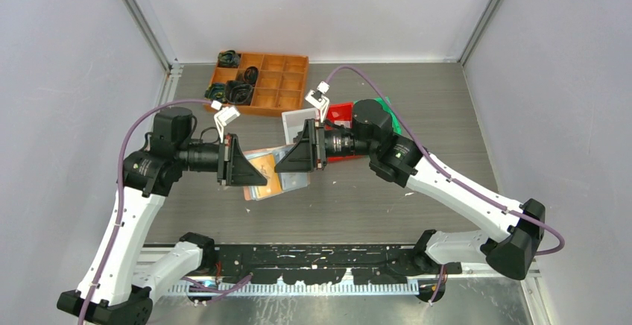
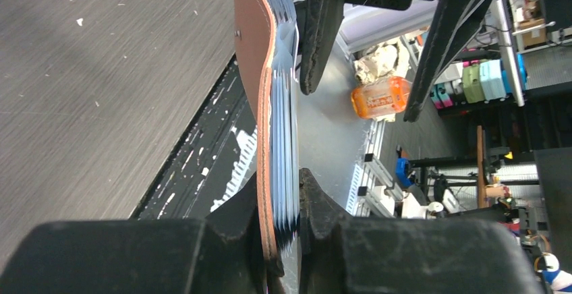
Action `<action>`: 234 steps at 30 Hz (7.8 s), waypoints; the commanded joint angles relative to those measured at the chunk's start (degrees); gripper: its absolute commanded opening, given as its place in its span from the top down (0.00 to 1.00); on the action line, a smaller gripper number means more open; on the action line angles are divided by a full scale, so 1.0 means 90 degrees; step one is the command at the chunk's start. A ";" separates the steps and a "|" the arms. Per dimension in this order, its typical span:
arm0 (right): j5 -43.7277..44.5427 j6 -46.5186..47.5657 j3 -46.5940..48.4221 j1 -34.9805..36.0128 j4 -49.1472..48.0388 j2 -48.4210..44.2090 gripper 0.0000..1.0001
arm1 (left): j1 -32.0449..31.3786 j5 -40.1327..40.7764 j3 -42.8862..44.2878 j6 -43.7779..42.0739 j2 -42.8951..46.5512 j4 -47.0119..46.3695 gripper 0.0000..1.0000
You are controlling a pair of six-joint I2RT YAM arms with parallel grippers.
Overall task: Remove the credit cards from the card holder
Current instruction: Remove the credit card from the card holder, then place the credit card in the storage box, then remove the credit card from the card holder.
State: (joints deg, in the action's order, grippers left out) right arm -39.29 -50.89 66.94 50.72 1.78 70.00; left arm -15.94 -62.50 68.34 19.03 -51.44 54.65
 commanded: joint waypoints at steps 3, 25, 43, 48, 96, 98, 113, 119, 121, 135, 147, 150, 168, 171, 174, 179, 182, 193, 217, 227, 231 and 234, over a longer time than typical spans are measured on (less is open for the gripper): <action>0.0160 0.0499 -0.0034 0.0075 0.0215 -0.0142 0.47 | 0.0028 -0.0833 0.0239 0.0745 0.0073 -0.1002 1.00; 0.0218 -0.0481 -0.0368 0.0441 -0.1720 0.0145 0.92 | 0.0034 -0.1365 -0.0028 0.1167 0.0097 -0.1484 0.90; 0.0830 -0.0494 -0.1069 0.0344 -0.1630 -0.0431 0.99 | 0.0043 -0.1895 0.0016 0.1433 0.0255 -0.1500 0.78; 0.0948 -0.0294 -0.1139 0.0267 -0.1334 -0.0633 0.99 | 0.0043 -0.1988 0.0024 0.1597 0.0289 -0.1601 0.81; 0.1230 -0.0580 -0.1680 0.0264 -0.1872 -0.0819 0.99 | 0.0059 -0.1814 0.0026 0.2568 0.0283 -0.2823 0.95; 0.1198 -0.0572 -0.1650 0.0263 -0.1875 -0.0817 0.99 | 0.0057 -0.1807 0.0024 0.2571 0.0295 -0.2830 0.96; 0.0684 -0.0516 -0.0680 0.0263 -0.1843 -0.0056 0.63 | 0.0060 -0.1856 0.0112 0.1812 0.0411 -0.2224 1.00; 0.0647 -0.0549 -0.0777 0.0246 -0.1975 -0.0174 0.90 | 0.0062 -0.1920 0.0171 0.1355 0.0421 -0.1714 0.84; 0.0710 -0.0493 -0.0857 0.0235 -0.1917 -0.0320 0.96 | 0.0063 -0.1923 0.0171 0.1317 0.0413 -0.1660 0.78; 0.1093 -0.0336 -0.1671 0.0156 -0.1822 -0.0945 0.99 | 0.0067 -0.1798 0.0239 0.1568 0.0358 -0.1921 0.82; 0.0928 -0.0235 -0.1847 -0.0430 -0.1257 -0.1517 0.99 | 0.0179 -0.0222 0.0692 -0.0277 0.0121 -0.0417 1.00; 0.0787 -0.0214 -0.1833 -0.0699 -0.1058 -0.1549 0.99 | 0.0182 0.0827 0.0863 -0.0938 -0.0033 0.0060 1.00; 0.4822 0.3210 0.0342 -0.2787 0.4499 -0.0113 0.99 | 0.0183 0.3151 0.1063 -0.2455 -0.0362 0.0731 1.00; 0.5734 0.3649 0.0770 -0.3175 0.4853 0.0599 0.99 | 0.0189 0.2916 0.1170 -0.2484 -0.0376 0.0878 1.00; 0.6090 0.3901 0.1016 -0.3548 0.4723 0.1266 1.00 | 0.0189 0.2746 0.1253 -0.2464 -0.0350 0.0992 1.00; 0.6249 0.4051 0.1786 -0.3720 0.4652 0.2522 0.99 | 0.0182 0.2088 0.1342 -0.2256 -0.0301 0.1092 1.00; 0.6239 0.4145 0.2208 -0.3752 0.4645 0.3141 1.00 | 0.0187 0.1840 0.1409 -0.2173 -0.0275 0.1106 1.00; 0.5044 0.4380 0.2771 -0.3883 0.4393 0.4178 0.99 | 0.0187 0.1464 0.1319 -0.2145 -0.0125 0.1115 1.00; 0.5119 0.4127 0.2690 -0.4276 0.4884 0.3887 0.57 | 0.0181 0.1277 0.1679 -0.2147 -0.0232 0.1261 1.00; 0.3105 0.3165 0.1932 -0.3783 0.3853 0.1336 0.28 | 0.0182 0.0900 0.1651 -0.1621 -0.0155 0.0822 1.00; 0.1704 0.2019 0.0602 -0.3151 0.2174 -0.0438 0.01 | 0.0189 0.0593 0.1384 -0.0927 0.0041 0.0050 1.00; 0.0847 0.1024 -0.0376 -0.2547 0.0422 -0.1220 0.01 | 0.0186 0.0396 0.1063 0.0029 0.0199 -0.0965 1.00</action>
State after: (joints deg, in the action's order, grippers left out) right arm -17.06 -28.23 72.16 22.96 26.74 65.49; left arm -14.46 -52.99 79.75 8.49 -52.45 61.10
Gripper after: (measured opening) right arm 0.992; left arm 0.152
